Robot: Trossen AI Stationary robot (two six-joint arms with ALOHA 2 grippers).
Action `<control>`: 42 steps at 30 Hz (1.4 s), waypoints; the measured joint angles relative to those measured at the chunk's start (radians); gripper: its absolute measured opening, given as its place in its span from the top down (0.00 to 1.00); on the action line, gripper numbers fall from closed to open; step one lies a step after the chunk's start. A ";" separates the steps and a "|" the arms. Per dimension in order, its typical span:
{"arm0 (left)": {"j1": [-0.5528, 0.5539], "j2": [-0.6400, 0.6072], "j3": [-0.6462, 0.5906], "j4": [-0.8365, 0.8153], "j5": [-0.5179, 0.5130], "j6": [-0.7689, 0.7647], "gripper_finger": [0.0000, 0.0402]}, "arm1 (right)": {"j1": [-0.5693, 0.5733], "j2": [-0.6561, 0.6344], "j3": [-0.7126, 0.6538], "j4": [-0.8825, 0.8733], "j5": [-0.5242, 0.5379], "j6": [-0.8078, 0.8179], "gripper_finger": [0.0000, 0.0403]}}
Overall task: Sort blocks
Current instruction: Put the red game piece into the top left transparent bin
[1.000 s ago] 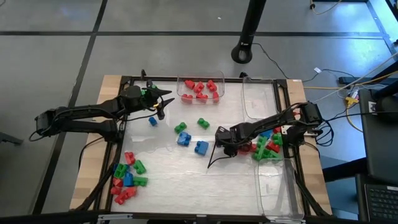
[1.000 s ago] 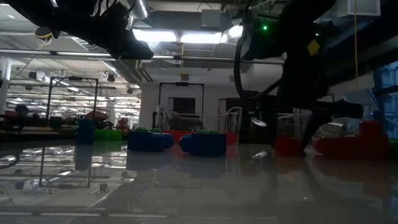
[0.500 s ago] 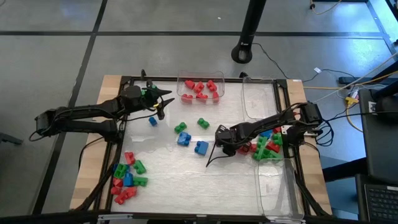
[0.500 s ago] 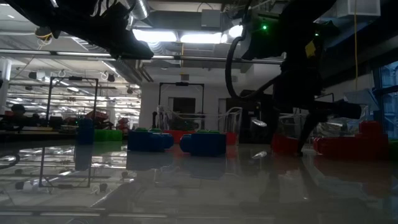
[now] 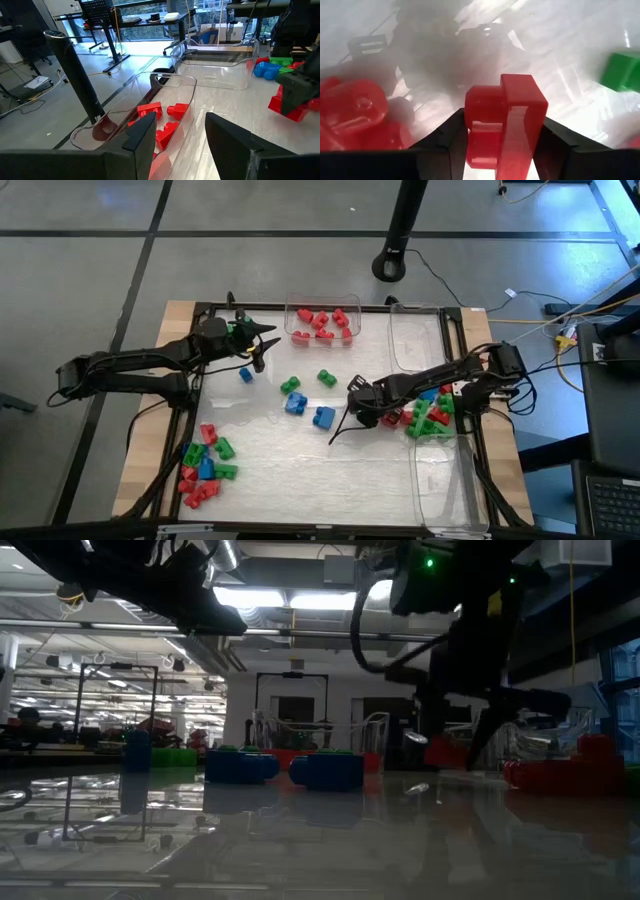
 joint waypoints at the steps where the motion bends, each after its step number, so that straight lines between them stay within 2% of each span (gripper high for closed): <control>1: 0.000 0.000 0.000 0.000 0.000 0.000 0.60 | 0.000 -0.011 0.000 -0.002 0.010 0.000 0.58; 5: 0.000 0.000 0.000 0.000 0.000 0.000 0.60 | -0.004 -0.052 0.011 -0.010 0.061 0.000 0.57; 10: 0.000 0.000 0.000 0.000 0.000 0.000 0.60 | -0.049 -0.068 0.107 -0.056 0.113 0.005 0.57; 21: 0.000 0.000 0.000 0.000 0.000 0.000 0.60 | -0.271 -0.068 0.327 0.013 0.131 -0.034 0.57; 31: 0.000 0.000 0.000 0.000 0.000 0.000 0.60 | -0.485 -0.033 0.336 0.244 -0.060 -0.056 0.57; 36: 0.000 0.000 0.000 0.000 0.000 0.007 0.60 | -0.534 0.003 0.336 0.305 -0.079 -0.055 0.57; 42: 0.000 0.000 0.000 0.000 0.000 0.008 0.60 | -0.543 0.033 0.336 0.347 -0.079 -0.045 0.56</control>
